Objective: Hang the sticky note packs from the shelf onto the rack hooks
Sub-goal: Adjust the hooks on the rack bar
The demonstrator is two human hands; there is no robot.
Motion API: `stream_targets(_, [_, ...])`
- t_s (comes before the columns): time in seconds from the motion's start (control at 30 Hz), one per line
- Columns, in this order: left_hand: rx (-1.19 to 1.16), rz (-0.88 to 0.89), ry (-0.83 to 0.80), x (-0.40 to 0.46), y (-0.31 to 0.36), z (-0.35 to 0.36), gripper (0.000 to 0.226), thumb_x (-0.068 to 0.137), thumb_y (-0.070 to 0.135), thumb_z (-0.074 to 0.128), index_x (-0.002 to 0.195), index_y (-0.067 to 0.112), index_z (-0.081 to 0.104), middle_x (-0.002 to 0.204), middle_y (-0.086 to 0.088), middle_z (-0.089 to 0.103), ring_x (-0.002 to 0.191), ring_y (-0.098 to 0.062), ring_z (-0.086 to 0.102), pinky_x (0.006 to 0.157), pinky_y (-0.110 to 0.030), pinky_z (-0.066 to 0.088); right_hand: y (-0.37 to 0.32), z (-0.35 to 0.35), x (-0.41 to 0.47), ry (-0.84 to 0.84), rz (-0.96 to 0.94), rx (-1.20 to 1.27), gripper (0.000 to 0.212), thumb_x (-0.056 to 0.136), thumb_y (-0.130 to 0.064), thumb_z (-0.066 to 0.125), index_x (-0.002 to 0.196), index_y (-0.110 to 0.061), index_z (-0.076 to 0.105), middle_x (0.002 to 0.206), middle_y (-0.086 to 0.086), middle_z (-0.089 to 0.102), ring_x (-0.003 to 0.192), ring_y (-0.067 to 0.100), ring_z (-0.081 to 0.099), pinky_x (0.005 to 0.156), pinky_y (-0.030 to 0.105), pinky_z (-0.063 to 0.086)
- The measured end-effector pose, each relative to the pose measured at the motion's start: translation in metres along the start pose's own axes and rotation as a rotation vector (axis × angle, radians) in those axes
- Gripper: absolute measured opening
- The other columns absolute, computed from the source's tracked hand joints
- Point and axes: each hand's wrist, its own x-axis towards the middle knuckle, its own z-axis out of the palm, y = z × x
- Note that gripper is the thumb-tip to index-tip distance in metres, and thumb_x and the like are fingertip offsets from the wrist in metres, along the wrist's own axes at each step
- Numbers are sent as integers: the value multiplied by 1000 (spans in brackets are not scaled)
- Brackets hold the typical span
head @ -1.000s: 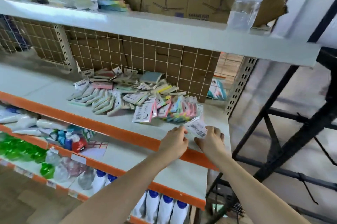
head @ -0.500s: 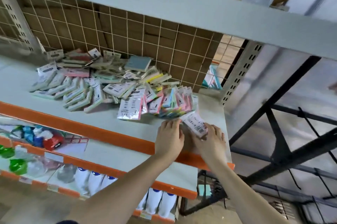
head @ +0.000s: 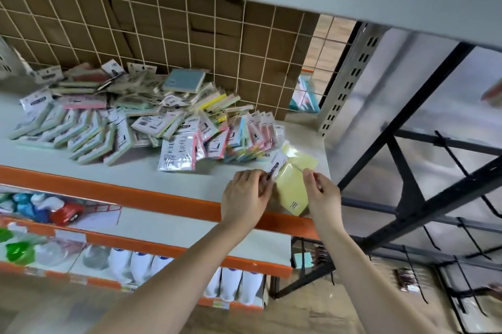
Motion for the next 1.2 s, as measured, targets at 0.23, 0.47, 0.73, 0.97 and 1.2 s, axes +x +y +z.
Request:
stream_targets(0.23, [-770, -369, -163, 14, 12, -25, 37, 92, 34, 56, 118, 8, 55, 108, -3, 66, 91, -13, 67, 80, -34, 57, -18, -6, -1, -38, 283, 525, 18, 92, -42, 58, 98, -25, 63, 102, 5, 68, 96, 22, 66, 81, 37, 53])
stream_targets(0.47, [-1353, -625, -147, 17, 39, -52, 59, 75, 48, 60, 126, 17, 54, 115, -7, 67, 105, -23, 65, 87, -43, 53, -50, 6, -21, -140, 364, 836, 21, 90, -26, 64, 109, -16, 63, 99, 5, 71, 88, 19, 69, 70, 34, 58])
stream_targets(0.73, [-1459, -552, -178, 4, 62, -57, 29, 78, 21, 62, 107, 18, 65, 103, -4, 73, 91, -17, 69, 71, -32, 56, -42, -43, -36, -334, 216, 634, 21, 87, -23, 67, 100, -8, 63, 89, 3, 74, 80, 12, 70, 70, 29, 57])
stream_targets(0.97, [-1351, -496, -286, -23, 111, -54, 25, 75, 26, 65, 97, 14, 65, 91, -3, 74, 81, -15, 70, 65, -30, 55, -24, -127, -62, -435, 119, 363, 79, 51, -74, 75, 103, -16, 63, 97, 1, 74, 92, 21, 71, 92, 45, 53])
stream_targets(1.2, [-1125, -161, -494, -56, 206, -34, 8, 76, 20, 63, 78, 18, 70, 75, 2, 65, 75, -8, 58, 69, -16, 45, -4, -244, -84, -236, 65, 461, 39, 68, -65, 66, 84, -30, 65, 75, -15, 72, 72, 0, 67, 65, 22, 54])
